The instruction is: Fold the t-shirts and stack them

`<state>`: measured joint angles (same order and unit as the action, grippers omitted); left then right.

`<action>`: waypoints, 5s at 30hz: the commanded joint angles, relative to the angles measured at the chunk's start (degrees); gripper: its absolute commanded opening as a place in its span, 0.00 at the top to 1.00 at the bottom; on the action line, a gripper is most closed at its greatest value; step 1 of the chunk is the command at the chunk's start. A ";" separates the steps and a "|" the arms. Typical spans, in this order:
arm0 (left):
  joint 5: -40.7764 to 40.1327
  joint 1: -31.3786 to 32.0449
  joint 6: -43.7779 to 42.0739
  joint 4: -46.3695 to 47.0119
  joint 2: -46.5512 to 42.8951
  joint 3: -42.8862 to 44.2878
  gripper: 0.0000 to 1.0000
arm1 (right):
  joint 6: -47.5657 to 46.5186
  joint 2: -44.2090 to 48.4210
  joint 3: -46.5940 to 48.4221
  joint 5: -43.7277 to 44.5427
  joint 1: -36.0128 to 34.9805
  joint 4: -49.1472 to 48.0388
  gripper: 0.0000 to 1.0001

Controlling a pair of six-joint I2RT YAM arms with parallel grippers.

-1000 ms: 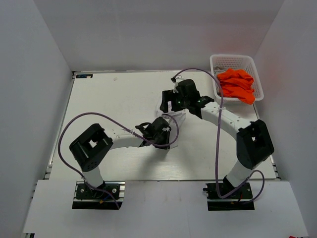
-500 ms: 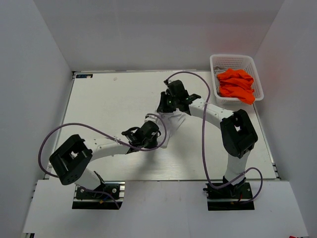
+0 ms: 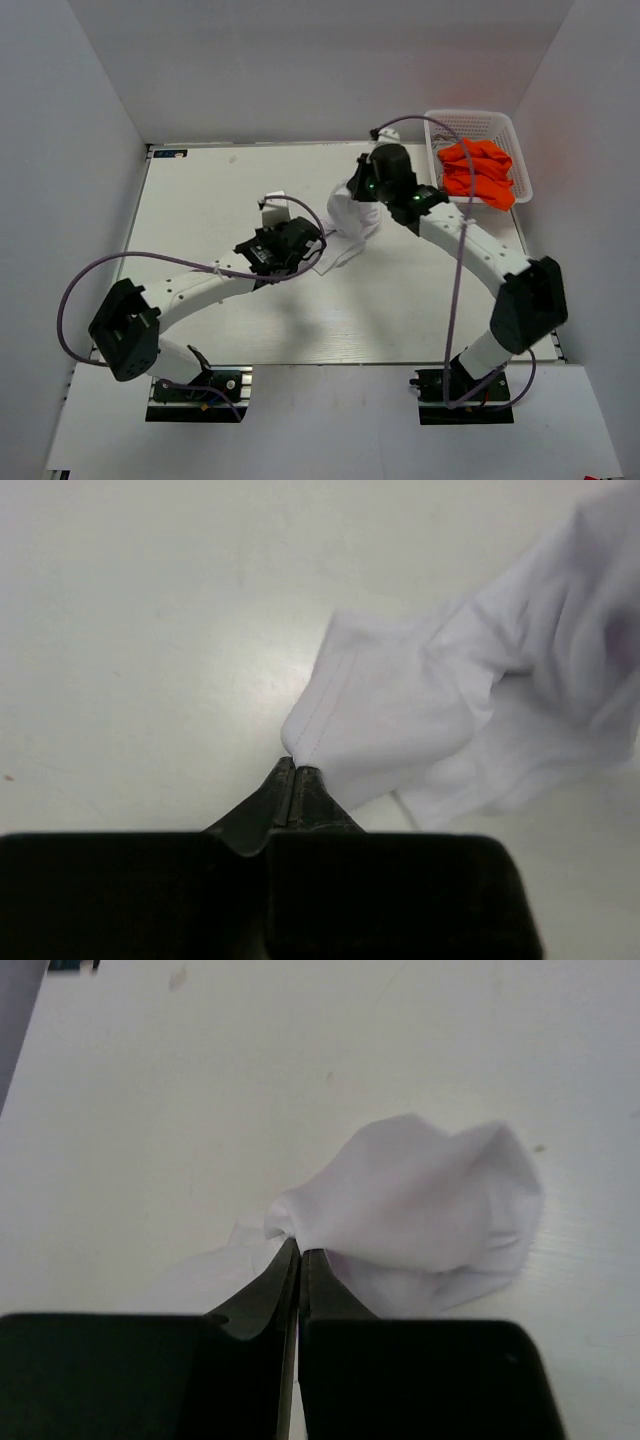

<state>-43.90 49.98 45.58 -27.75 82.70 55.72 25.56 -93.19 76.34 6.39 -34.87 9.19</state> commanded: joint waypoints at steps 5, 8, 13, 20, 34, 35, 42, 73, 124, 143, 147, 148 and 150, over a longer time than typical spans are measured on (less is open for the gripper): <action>-20.85 -1.72 -0.05 -8.72 -10.61 12.28 1.00 | -6.75 16.70 -2.77 17.86 4.28 -4.44 1.00; -24.90 -1.72 -3.47 -8.73 -14.39 15.10 1.00 | -9.38 22.94 -3.30 21.72 4.99 -5.32 1.00; -30.89 -1.72 -14.27 0.46 -25.44 16.52 1.00 | -12.73 33.04 -4.18 26.82 5.52 -8.04 1.00; -8.88 -0.58 -32.04 17.28 -41.02 14.15 1.00 | -16.94 42.21 3.19 24.48 5.43 -5.07 1.00; -4.16 -1.28 -39.68 21.06 -41.49 20.21 1.00 | -20.90 41.53 12.44 21.64 5.34 -1.81 1.00; -5.31 -1.28 -40.82 22.29 -39.73 19.69 1.00 | -20.56 40.72 12.09 21.99 5.43 -1.72 1.00; -28.40 -4.25 -50.88 40.80 -14.70 12.12 1.00 | -15.03 23.24 6.03 22.97 6.83 -2.86 1.00; 30.45 -30.11 -12.45 11.48 14.51 9.51 0.00 | -7.89 -4.46 -6.98 -12.98 12.12 -0.22 0.10; 47.77 -33.01 -3.57 23.08 -4.56 -18.09 0.00 | 1.33 -12.34 -2.08 2.23 -5.03 7.78 0.22; 39.59 -31.34 -2.52 14.12 0.89 -20.48 0.00 | 3.71 -15.71 4.78 0.73 1.29 5.66 1.00; 37.49 -31.34 -2.52 12.46 1.42 -20.48 0.00 | 3.88 -15.44 8.30 0.55 3.14 5.75 1.00; 36.87 -31.34 -2.52 12.45 1.94 -19.96 0.00 | 4.14 -15.97 11.26 1.59 3.58 5.92 1.00; 36.87 -31.34 -2.52 11.84 1.94 -19.43 0.00 | 4.06 -17.64 13.65 3.18 5.60 6.89 1.00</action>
<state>-3.01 18.68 43.53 -8.64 82.13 37.47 29.32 -111.81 84.64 7.18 -31.64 16.69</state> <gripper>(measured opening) 0.995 0.012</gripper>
